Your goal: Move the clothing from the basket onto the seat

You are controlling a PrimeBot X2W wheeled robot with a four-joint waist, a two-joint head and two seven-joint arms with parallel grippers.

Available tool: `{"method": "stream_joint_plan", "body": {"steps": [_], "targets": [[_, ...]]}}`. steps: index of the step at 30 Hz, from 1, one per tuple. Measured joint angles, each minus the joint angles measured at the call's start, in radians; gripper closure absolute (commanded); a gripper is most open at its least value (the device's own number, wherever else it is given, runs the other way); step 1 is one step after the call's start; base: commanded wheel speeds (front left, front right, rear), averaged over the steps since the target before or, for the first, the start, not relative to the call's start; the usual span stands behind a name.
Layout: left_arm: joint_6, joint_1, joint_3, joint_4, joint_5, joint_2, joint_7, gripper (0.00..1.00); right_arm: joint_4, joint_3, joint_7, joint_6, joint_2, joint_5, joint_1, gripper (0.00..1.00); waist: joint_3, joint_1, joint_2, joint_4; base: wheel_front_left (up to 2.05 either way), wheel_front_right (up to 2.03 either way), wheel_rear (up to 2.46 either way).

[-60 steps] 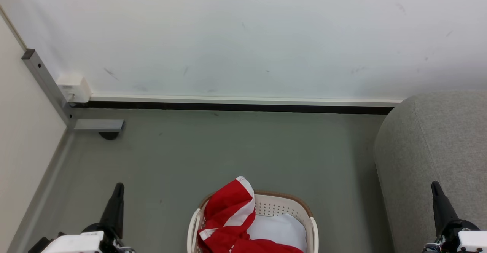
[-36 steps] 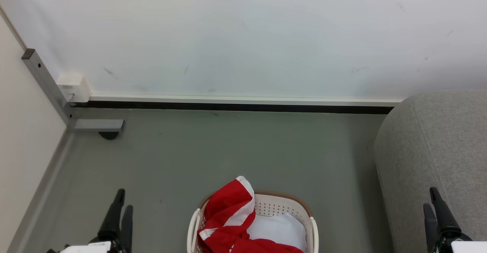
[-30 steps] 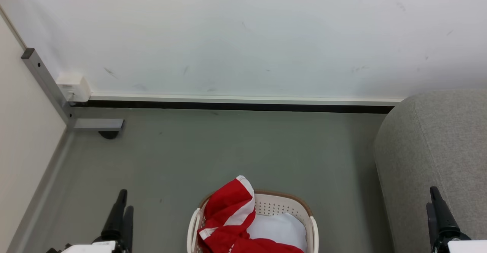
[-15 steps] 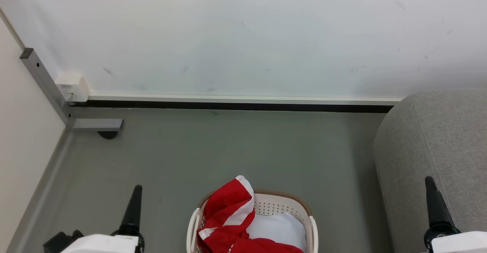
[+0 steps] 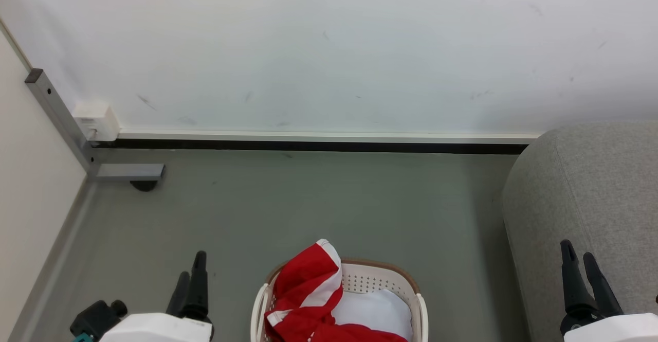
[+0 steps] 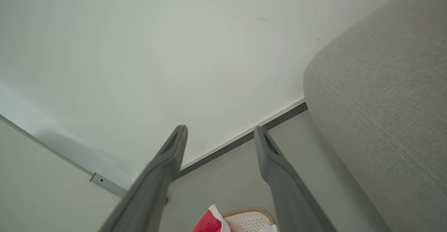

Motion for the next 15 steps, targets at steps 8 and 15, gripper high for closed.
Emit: {"method": "stream_joint_plan", "body": {"steps": [8,15], "targets": [[0.014,0.001,-0.013,-0.007,0.129,0.0,-0.029,0.0,0.0,0.015,-0.028,0.0,-0.014,-0.115,0.0,0.0,-0.003,0.0001,0.0,0.0,0.0,0.0,0.0],[0.031,0.002,-0.026,-0.01,0.248,0.001,-0.047,0.0,0.005,0.029,-0.047,0.0,-0.022,-0.204,0.002,0.0,-0.005,0.0,0.0,0.0,0.0,0.0,0.0]]}}
